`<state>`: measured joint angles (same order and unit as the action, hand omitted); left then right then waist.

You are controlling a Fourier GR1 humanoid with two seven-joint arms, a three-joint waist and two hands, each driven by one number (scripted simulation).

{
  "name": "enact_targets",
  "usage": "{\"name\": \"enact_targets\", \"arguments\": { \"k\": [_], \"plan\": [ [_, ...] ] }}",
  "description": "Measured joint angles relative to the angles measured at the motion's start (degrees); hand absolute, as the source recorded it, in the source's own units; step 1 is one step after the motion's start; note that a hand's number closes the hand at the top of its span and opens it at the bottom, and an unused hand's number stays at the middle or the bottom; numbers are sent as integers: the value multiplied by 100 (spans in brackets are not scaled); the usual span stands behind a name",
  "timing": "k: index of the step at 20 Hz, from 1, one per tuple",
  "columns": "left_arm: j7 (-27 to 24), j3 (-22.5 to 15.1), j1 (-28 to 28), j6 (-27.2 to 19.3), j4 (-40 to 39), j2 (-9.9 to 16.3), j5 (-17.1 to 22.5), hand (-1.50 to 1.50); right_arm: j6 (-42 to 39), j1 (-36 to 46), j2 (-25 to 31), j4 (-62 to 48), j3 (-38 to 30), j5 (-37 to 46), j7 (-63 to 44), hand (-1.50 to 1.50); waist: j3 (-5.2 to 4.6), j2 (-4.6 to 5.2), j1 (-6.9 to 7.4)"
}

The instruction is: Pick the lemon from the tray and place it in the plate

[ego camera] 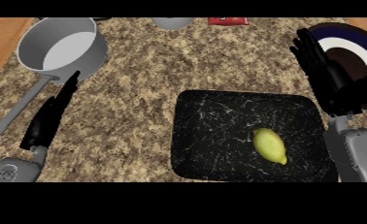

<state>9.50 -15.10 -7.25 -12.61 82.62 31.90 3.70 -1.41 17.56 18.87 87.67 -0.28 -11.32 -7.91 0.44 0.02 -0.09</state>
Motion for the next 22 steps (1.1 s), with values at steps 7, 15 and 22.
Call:
{"name": "enact_targets", "arguments": {
  "k": [7,15,22],
  "plan": [
    [-92,233,-180,-75,-57,-453,393,0,-1862,560,214,790,452,-502,1413,150,-32,-81,89],
    [-100,447,-211,18,30,-860,956,0,-3044,12,432,494,39,-354,4325,-150,0,69,112],
    [-90,574,-276,103,-26,-902,1101,0,-2465,-372,1182,277,216,1024,5693,-150,-2,88,144]
  ]
}}
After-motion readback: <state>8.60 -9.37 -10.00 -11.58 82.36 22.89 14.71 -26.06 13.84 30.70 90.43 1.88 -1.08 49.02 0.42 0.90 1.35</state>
